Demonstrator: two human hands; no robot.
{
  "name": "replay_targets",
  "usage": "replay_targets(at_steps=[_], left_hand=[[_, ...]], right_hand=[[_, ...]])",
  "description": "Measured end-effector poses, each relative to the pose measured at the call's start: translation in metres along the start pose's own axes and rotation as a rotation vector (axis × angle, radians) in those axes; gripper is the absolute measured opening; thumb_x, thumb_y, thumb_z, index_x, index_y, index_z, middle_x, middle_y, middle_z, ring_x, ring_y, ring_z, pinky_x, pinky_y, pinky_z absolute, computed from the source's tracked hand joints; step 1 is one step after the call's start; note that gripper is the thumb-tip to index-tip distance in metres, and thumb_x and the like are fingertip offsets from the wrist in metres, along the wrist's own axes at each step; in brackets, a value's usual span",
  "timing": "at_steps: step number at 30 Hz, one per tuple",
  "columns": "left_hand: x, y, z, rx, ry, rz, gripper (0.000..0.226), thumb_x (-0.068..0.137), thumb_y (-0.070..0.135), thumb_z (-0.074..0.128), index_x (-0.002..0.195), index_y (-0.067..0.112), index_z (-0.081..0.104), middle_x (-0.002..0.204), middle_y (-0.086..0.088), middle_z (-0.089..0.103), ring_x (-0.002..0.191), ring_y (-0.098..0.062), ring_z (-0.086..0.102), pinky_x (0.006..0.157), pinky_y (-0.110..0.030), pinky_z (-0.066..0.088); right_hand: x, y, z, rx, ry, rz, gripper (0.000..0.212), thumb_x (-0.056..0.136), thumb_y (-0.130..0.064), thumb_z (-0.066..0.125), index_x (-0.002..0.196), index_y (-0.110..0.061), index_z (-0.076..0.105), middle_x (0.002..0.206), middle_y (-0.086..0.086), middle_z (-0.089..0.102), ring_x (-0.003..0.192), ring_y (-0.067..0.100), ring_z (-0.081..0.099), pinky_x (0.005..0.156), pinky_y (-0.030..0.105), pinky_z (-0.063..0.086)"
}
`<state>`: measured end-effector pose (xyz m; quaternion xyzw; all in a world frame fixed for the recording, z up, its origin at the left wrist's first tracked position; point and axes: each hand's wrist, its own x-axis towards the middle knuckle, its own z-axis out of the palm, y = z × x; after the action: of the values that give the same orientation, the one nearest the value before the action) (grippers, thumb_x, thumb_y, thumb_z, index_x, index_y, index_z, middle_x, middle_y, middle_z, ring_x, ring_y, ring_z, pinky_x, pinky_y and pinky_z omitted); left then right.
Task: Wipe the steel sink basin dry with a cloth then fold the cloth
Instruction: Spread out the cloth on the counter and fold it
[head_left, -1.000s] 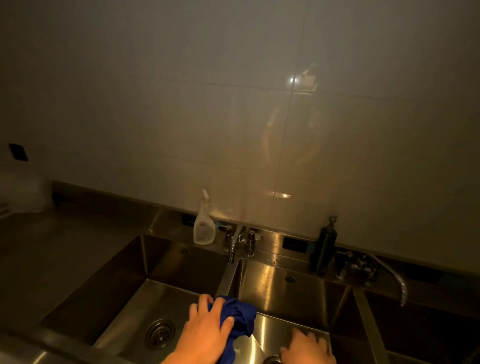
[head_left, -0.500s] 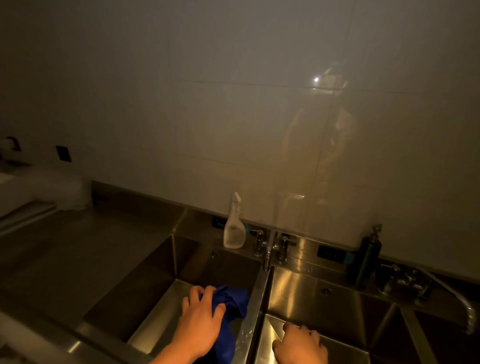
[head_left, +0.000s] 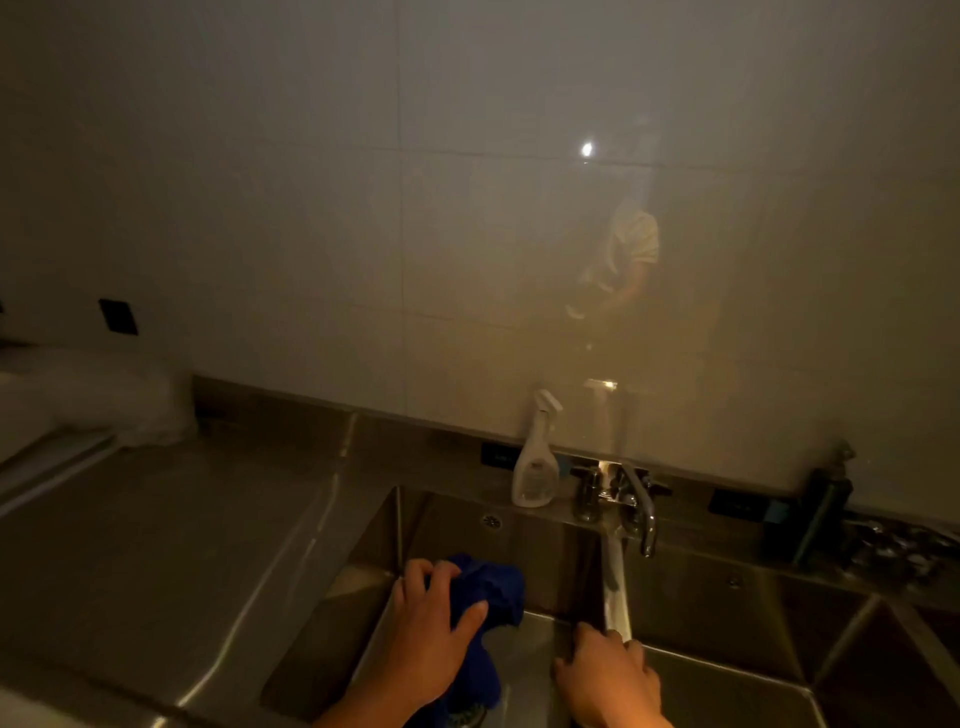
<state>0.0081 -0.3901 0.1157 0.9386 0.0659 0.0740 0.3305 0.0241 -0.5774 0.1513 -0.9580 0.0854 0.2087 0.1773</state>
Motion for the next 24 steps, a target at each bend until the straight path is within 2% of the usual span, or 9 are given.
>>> replay_targets(at_steps=[6,10,14,17,19,21,24], left_hand=[[0.019,-0.04,-0.036,-0.043,-0.022,0.076,0.043,0.085,0.05,0.06,0.118,0.031,0.041,0.12,0.007,0.027,0.111,-0.01,0.03,0.098,-0.024,0.032],[0.033,-0.051,-0.044,-0.079,-0.04,0.111,0.043,0.079,0.05,0.066,0.108,0.034,0.04,0.117,0.008,0.027,0.111,-0.01,0.03,0.098,-0.025,0.033],[0.044,-0.053,-0.048,-0.115,-0.014,0.129,0.046,0.071,0.048,0.074,0.101,0.034,0.041,0.112,0.011,0.028,0.109,-0.008,0.032,0.095,-0.023,0.033],[0.053,-0.058,-0.056,-0.136,0.024,0.148,0.049,0.066,0.046,0.078,0.097,0.034,0.042,0.109,0.013,0.029,0.108,-0.006,0.035,0.089,-0.018,0.031],[0.06,-0.063,-0.062,-0.153,0.03,0.154,0.05,0.063,0.045,0.079,0.095,0.034,0.042,0.109,0.013,0.03,0.109,-0.007,0.037,0.09,-0.02,0.033],[0.065,-0.068,-0.071,-0.179,0.042,0.163,0.051,0.061,0.046,0.079,0.093,0.037,0.04,0.108,0.014,0.029,0.109,-0.008,0.038,0.093,-0.023,0.036],[0.074,-0.078,-0.082,-0.204,0.046,0.184,0.054,0.056,0.058,0.076,0.092,0.041,0.039,0.109,0.02,0.025,0.108,-0.007,0.039,0.094,-0.023,0.039]], right_hand=[[-0.02,-0.057,0.021,-0.027,0.021,0.004,0.064,0.09,-0.047,0.048,0.148,-0.029,0.027,0.156,0.001,0.024,0.143,0.028,0.02,0.116,0.044,0.021],[-0.008,-0.07,0.022,-0.021,0.041,0.001,0.056,0.09,-0.047,0.047,0.142,-0.03,0.035,0.151,0.003,0.031,0.141,0.028,0.024,0.115,0.044,0.024],[0.015,-0.081,0.018,0.026,0.063,-0.079,0.053,0.092,-0.045,0.048,0.141,-0.029,0.036,0.147,0.004,0.037,0.138,0.029,0.029,0.112,0.042,0.03],[0.032,-0.098,0.018,0.2,0.094,-0.202,0.061,0.09,-0.038,0.055,0.145,-0.027,0.032,0.147,0.007,0.037,0.137,0.029,0.031,0.112,0.041,0.033],[0.039,-0.109,0.018,0.4,0.092,-0.318,0.071,0.085,-0.025,0.064,0.146,-0.029,0.03,0.148,0.005,0.036,0.139,0.026,0.03,0.113,0.041,0.031],[0.043,-0.12,0.017,0.594,0.002,-0.464,0.078,0.08,-0.015,0.069,0.145,-0.033,0.03,0.147,-0.002,0.035,0.138,0.019,0.03,0.112,0.038,0.034],[0.046,-0.144,0.018,0.771,-0.247,-0.627,0.074,0.079,-0.008,0.071,0.137,-0.038,0.035,0.135,-0.012,0.046,0.12,0.003,0.052,0.092,0.02,0.049]])
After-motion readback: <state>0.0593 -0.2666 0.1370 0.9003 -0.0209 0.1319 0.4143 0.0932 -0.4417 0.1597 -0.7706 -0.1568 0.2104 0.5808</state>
